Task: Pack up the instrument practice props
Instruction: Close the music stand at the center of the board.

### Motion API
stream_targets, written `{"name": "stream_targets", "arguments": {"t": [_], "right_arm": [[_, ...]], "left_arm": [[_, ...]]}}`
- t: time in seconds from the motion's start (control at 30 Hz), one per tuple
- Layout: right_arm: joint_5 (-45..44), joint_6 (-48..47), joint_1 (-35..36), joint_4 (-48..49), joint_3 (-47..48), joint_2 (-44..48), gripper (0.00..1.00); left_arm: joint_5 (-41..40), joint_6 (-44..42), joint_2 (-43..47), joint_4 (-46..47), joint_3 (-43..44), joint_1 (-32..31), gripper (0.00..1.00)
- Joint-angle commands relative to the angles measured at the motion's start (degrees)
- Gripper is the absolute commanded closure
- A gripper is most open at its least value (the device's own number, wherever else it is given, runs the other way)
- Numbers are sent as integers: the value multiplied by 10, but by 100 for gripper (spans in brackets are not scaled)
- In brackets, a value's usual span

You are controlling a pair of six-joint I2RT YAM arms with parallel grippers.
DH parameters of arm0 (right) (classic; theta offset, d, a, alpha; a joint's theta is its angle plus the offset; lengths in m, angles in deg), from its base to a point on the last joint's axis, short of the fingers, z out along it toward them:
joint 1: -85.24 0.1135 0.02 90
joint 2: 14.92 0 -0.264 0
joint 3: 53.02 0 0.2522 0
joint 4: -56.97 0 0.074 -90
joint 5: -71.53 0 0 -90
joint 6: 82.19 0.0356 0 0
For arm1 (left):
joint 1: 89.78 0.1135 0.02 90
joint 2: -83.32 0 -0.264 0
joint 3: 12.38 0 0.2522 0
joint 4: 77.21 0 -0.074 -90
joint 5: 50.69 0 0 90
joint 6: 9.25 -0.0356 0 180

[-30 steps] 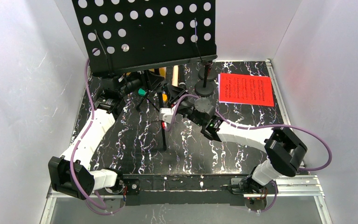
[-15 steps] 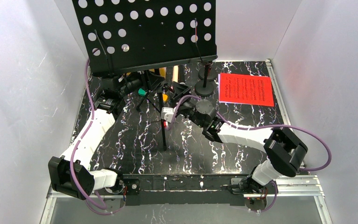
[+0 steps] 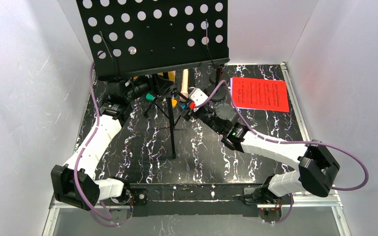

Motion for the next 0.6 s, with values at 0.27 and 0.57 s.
{"name": "stream_targets", "arguments": {"t": [0.27, 0.57], "right_arm": [[-118, 363, 43, -36, 9, -5, 22], [-186, 343, 87, 0, 21, -58, 27]], "left_arm": [[-12, 39, 3, -51, -3, 3, 100], [-14, 41, 2, -49, -5, 3, 100]]}}
